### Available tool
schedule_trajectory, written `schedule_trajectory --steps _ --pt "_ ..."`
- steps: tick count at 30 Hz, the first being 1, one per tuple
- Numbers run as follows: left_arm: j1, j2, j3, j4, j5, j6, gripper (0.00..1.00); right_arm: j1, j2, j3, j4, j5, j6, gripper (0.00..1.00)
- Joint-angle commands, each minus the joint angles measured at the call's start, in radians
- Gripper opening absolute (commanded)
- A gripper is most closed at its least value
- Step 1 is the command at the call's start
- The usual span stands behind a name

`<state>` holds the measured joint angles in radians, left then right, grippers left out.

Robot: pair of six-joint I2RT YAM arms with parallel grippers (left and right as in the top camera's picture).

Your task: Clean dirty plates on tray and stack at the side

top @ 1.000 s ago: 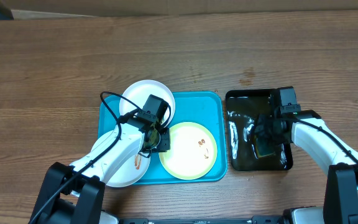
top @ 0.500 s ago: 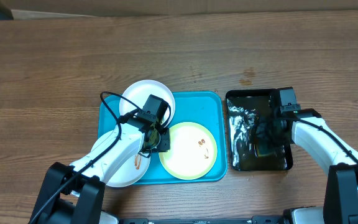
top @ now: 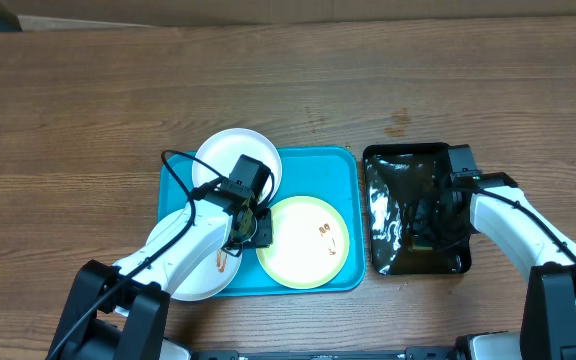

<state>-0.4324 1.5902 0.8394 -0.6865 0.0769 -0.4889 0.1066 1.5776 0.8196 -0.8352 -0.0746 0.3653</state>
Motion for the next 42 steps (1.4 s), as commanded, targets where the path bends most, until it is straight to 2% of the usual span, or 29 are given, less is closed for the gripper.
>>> schedule_trajectory --steps 1,3,5,9,16,20,23,29,39,42 --pt "-0.007 0.007 -0.028 0.018 -0.010 -0.006 0.36 0.006 0.002 -0.013 0.001 -0.006 0.006 0.24" --pt "-0.007 0.007 -0.040 0.036 -0.010 -0.006 0.34 0.005 0.002 -0.013 0.003 -0.010 0.006 0.04" --pt "-0.007 0.007 -0.053 0.052 -0.010 -0.006 0.30 0.005 0.001 -0.002 -0.003 -0.025 0.005 0.04" --pt "-0.007 0.007 -0.060 0.070 -0.009 -0.006 0.04 0.005 -0.006 0.099 -0.102 -0.031 -0.002 0.04" --pt "-0.006 0.006 -0.054 0.083 -0.006 -0.006 0.04 0.006 -0.021 0.242 -0.277 -0.031 -0.002 0.04" --pt "-0.006 0.006 -0.053 0.086 -0.006 -0.006 0.04 0.005 -0.029 0.231 -0.257 -0.007 -0.028 0.04" --pt "-0.006 0.006 -0.053 0.086 -0.006 -0.006 0.04 0.006 -0.031 0.235 -0.330 -0.066 -0.020 0.04" --pt "-0.006 0.006 -0.053 0.092 -0.006 -0.006 0.04 0.008 -0.033 0.242 -0.369 -0.079 -0.032 0.04" --pt "-0.006 0.006 -0.053 0.092 -0.006 -0.006 0.04 0.017 -0.031 0.240 -0.391 -0.171 -0.086 0.04" --pt "-0.006 0.006 -0.053 0.092 -0.006 -0.006 0.04 0.018 -0.031 0.240 -0.365 -0.133 -0.085 0.04"
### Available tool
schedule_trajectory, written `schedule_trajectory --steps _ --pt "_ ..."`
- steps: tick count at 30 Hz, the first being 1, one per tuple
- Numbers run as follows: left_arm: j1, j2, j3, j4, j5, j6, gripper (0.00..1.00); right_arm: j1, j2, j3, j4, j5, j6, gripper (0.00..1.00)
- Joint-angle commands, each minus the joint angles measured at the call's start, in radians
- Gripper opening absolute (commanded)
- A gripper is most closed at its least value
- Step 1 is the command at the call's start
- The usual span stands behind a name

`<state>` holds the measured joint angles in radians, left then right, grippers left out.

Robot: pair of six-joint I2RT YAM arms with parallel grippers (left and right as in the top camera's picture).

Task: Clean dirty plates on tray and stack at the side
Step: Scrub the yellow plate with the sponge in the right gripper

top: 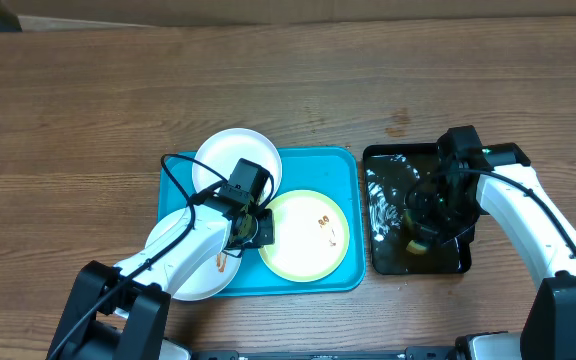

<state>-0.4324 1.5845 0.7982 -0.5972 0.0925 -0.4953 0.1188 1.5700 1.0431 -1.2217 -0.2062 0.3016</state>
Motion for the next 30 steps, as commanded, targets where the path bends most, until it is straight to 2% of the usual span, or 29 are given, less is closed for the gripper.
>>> schedule_trajectory --steps 1,4,11,14,18,20,26,30 --pt "-0.006 0.012 -0.012 0.003 -0.022 0.000 0.04 0.005 -0.023 0.017 0.023 -0.003 -0.021 0.04" --pt "-0.006 0.012 -0.012 0.003 -0.022 0.000 0.04 0.006 -0.023 0.018 0.012 -0.090 -0.037 0.04" --pt "-0.007 0.012 -0.012 0.016 -0.021 -0.006 0.04 0.035 -0.023 0.019 0.074 -0.295 -0.185 0.04" --pt "-0.007 0.013 -0.012 0.021 -0.021 -0.019 0.04 0.092 -0.023 0.019 0.135 -0.336 -0.187 0.04" --pt "-0.007 0.013 -0.012 0.024 -0.021 -0.026 0.04 0.240 -0.023 0.019 0.258 -0.321 -0.187 0.04" --pt "-0.007 0.013 -0.012 0.024 -0.021 -0.026 0.04 0.319 -0.023 0.019 0.318 -0.264 -0.185 0.04" --pt "-0.007 0.013 -0.012 0.024 -0.021 -0.026 0.04 0.553 -0.018 0.013 0.416 0.193 -0.129 0.04" --pt "-0.007 0.013 -0.012 0.023 -0.021 -0.026 0.04 0.649 -0.001 0.005 0.441 0.376 -0.118 0.04"
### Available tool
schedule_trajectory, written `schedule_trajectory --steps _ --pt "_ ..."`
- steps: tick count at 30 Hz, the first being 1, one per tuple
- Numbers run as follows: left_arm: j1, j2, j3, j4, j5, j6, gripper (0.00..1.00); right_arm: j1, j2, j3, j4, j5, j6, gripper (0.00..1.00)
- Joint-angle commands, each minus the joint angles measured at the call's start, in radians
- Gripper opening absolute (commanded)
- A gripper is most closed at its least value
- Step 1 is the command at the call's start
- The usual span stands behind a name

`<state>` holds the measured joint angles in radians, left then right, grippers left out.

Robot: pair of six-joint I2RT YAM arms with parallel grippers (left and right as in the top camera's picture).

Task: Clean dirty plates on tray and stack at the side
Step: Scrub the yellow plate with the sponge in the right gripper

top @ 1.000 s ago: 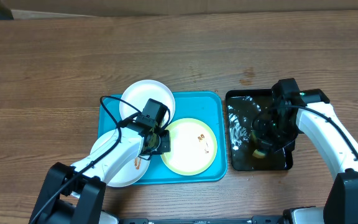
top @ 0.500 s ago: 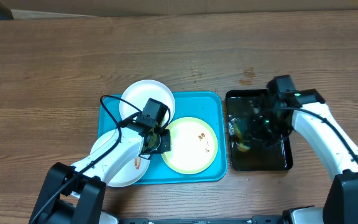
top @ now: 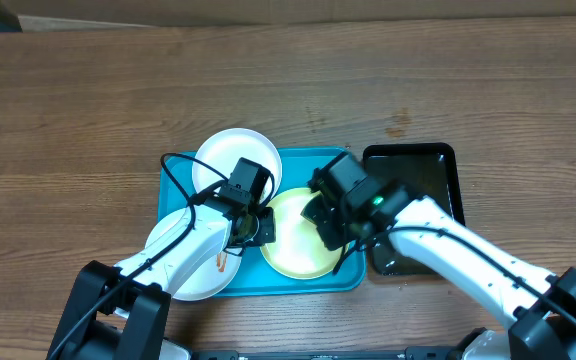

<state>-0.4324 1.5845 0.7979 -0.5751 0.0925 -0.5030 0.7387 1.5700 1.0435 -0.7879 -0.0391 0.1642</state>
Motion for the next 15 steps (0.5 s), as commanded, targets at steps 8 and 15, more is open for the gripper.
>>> schedule_trajectory --steps 8,15 --pt "-0.007 0.013 -0.012 0.001 -0.021 -0.018 0.04 0.056 0.044 0.005 0.061 0.241 0.019 0.04" --pt "-0.007 0.013 -0.012 0.001 -0.021 -0.018 0.04 0.057 0.105 0.005 0.054 0.226 0.023 0.06"
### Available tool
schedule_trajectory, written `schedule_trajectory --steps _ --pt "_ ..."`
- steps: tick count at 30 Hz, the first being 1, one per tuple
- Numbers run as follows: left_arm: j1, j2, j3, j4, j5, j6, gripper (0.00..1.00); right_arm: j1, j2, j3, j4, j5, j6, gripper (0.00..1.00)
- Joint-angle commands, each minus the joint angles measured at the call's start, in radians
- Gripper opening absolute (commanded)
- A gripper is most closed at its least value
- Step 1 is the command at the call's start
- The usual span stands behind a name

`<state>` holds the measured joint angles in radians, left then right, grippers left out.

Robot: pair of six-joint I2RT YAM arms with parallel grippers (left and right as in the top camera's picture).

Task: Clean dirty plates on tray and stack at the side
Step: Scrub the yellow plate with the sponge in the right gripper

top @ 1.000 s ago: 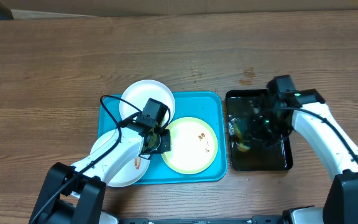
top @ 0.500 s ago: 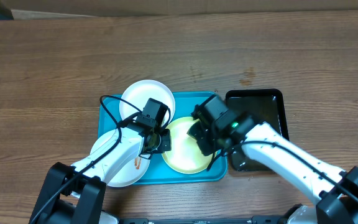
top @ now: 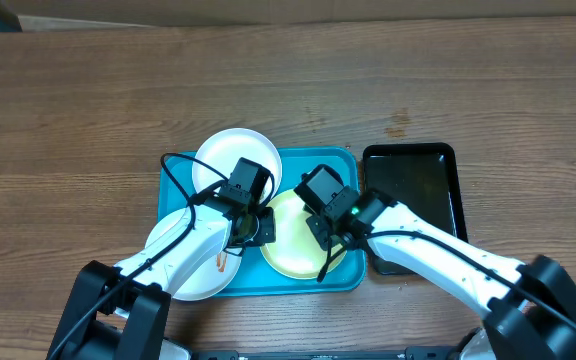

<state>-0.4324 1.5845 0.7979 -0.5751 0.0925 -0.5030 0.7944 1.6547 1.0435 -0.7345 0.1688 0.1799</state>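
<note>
A blue tray (top: 313,162) holds three plates. The yellow-green plate (top: 290,252) lies in its middle, a clean-looking white plate (top: 223,155) at the back left, and a white plate with brown smears (top: 206,272) at the front left. My left gripper (top: 259,228) sits at the yellow-green plate's left rim and looks shut on it. My right gripper (top: 320,222) hangs low over that plate's right half. Its fingers, and anything between them, are hidden under the wrist.
A black bin (top: 415,190) with dark wet contents stands just right of the tray. Bare wooden table (top: 88,110) surrounds both. The right arm stretches from the front right corner across the bin's front edge.
My right gripper has shifted a little further left over the yellow-green plate, and more of the black bin is uncovered. The left arm and the plates stay where they were.
My right gripper was first down in the black bin, then stirring its wet contents near a yellowish lump. After that it stood over the yellow-green plate's right edge, and now further onto the plate. The left gripper stayed at that plate's left rim throughout.
</note>
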Motion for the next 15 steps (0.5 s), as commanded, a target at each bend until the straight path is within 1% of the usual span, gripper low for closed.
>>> schedule_trajectory --steps 1,3,5,6,7,15 --pt "-0.007 0.013 -0.012 0.001 -0.021 -0.018 0.04 0.001 0.025 0.005 -0.003 0.018 0.007 0.15" --pt "-0.007 0.013 -0.012 0.001 -0.021 -0.018 0.04 0.000 0.031 0.005 -0.009 0.022 0.007 0.34" --pt "-0.007 0.013 -0.012 0.000 -0.021 -0.018 0.04 -0.005 0.032 0.005 -0.006 0.021 0.007 0.57" --pt "-0.007 0.013 -0.012 0.000 -0.021 -0.018 0.04 -0.005 0.032 0.005 -0.002 0.021 0.007 0.61" --pt "-0.007 0.013 -0.012 0.001 -0.021 -0.018 0.04 -0.005 0.032 0.005 0.005 0.020 0.007 0.63" --pt "-0.007 0.013 -0.012 0.001 -0.014 -0.018 0.04 -0.005 0.067 0.005 0.024 0.011 0.007 0.60"
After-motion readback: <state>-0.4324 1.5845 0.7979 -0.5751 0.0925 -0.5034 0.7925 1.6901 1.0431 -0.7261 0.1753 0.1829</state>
